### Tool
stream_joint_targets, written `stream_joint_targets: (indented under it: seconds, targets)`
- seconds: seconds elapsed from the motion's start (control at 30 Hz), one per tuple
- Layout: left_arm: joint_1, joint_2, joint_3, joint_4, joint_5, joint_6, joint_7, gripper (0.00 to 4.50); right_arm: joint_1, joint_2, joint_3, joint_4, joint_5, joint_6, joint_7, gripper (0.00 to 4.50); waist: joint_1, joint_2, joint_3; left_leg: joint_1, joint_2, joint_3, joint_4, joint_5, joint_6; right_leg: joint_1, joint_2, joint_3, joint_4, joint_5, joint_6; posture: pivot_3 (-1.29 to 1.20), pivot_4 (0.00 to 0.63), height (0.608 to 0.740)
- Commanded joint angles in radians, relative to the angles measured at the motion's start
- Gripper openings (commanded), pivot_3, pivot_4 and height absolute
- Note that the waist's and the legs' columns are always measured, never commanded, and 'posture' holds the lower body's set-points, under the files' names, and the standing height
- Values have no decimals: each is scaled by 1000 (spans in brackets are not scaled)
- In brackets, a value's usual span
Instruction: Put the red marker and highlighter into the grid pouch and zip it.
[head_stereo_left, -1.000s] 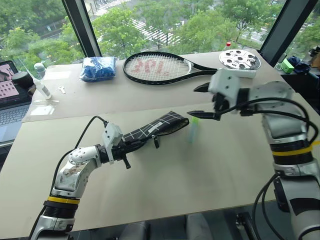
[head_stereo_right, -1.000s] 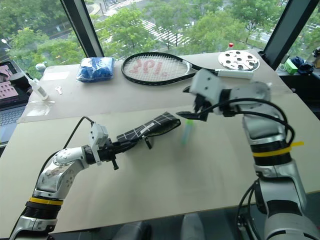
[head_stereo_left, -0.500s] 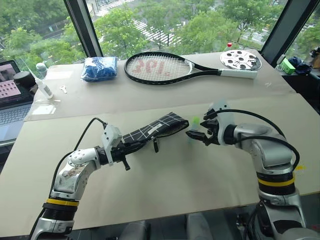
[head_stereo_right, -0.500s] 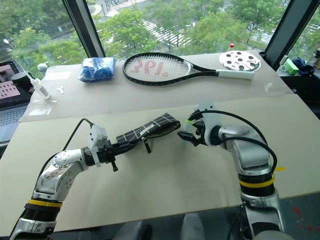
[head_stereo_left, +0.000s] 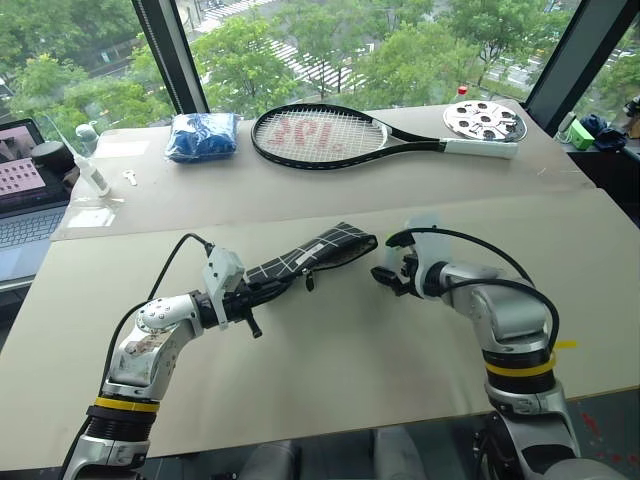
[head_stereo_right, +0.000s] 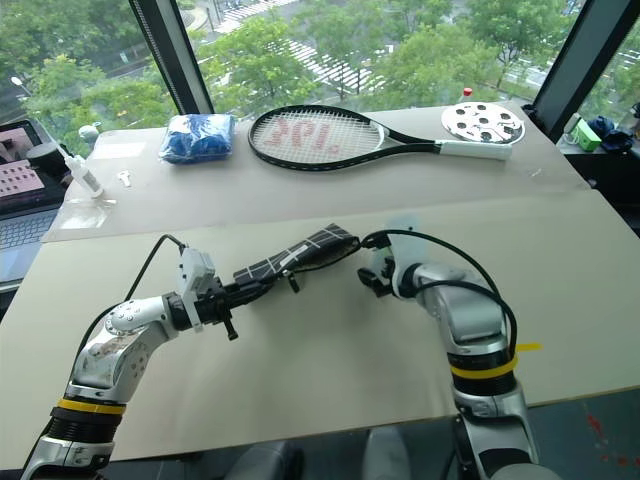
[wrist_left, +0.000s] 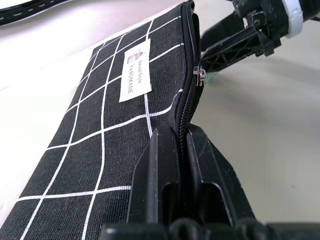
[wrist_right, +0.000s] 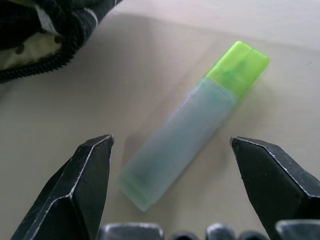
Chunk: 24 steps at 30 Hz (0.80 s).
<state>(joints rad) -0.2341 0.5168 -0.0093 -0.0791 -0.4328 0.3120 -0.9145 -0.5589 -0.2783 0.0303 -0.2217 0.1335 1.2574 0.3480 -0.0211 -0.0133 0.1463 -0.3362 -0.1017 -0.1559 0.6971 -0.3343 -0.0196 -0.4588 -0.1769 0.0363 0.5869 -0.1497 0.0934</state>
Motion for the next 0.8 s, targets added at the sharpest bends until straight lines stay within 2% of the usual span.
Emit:
stream_joint_targets:
  seconds: [0.03,0.23,0.27,0.33,0.47,0.57,0.8]
  targets:
    - [4,0,18,-42,-13,-2,5,0,7,18,26,19,-19,-59,-45,4170,0,0,0,0,0,0,0,0,0,0,0,0,0,0,0,0,150,740]
    - [5,2,23,-42,-12,-4,10,0,55,-13,90,50,-55,-121,-65,4170,-1,0,0,2,0,1,0,0,0,1,0,0,0,0,0,0,150,740]
    - [4,3,23,-42,-12,-4,10,0,62,-26,105,55,-63,-138,-62,3658,-1,0,-1,2,0,1,0,0,0,2,0,0,0,0,0,0,150,740]
    - [2,2,23,-42,-13,-4,11,0,75,-51,128,68,-76,-179,-55,3210,-1,0,-1,3,0,1,0,0,0,2,0,0,0,0,0,0,150,740]
    - [-4,0,22,-41,-12,-5,13,0,77,-112,157,100,-99,-253,-48,1714,5,-1,-1,3,0,1,0,0,0,3,0,0,0,1,0,0,150,740]
    - [-7,-3,21,-42,-12,-5,15,0,58,-163,158,133,-114,-308,-39,993,10,-1,-2,3,0,1,1,0,0,4,0,0,0,1,0,0,150,740]
    - [-8,-8,17,-39,-10,-8,14,0,-72,-282,65,282,-152,-449,-46,999,7,-1,-1,2,0,1,1,0,0,3,0,-1,-1,1,0,0,150,740]
